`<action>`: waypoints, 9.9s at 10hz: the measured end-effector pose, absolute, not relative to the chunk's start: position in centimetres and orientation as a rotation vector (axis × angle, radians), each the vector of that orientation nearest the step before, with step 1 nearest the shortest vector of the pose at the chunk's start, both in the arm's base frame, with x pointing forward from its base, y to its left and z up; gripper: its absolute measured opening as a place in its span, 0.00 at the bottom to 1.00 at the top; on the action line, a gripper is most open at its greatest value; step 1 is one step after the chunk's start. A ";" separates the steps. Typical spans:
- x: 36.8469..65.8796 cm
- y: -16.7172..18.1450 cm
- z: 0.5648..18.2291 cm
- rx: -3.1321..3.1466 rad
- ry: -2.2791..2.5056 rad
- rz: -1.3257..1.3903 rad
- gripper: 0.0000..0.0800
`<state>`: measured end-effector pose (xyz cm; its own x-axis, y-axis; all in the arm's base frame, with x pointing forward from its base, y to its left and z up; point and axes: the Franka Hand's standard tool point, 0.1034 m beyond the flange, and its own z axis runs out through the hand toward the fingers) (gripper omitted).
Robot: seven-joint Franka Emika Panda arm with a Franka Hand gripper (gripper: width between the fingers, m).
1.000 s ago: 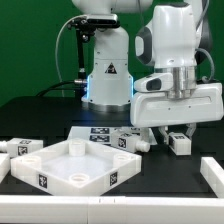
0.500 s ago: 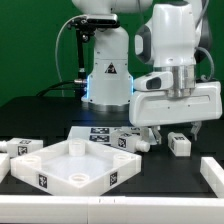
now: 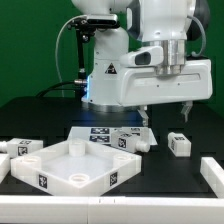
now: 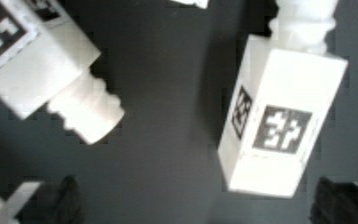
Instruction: Assemble square table
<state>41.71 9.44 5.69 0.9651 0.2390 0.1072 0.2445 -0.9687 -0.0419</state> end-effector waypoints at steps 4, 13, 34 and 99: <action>40.7 5.9 3.9 -3.038 -0.658 -0.163 0.81; 40.5 2.0 0.6 -3.024 -0.721 -0.102 0.70; 37.8 -11.4 0.9 -3.044 -0.824 -0.039 0.36; 51.5 10.3 7.6 -3.026 0.182 0.601 0.81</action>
Offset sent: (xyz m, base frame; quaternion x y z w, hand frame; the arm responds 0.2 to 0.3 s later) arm -0.0227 -0.0514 -0.0239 -0.0160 0.0166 -0.1752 0.9843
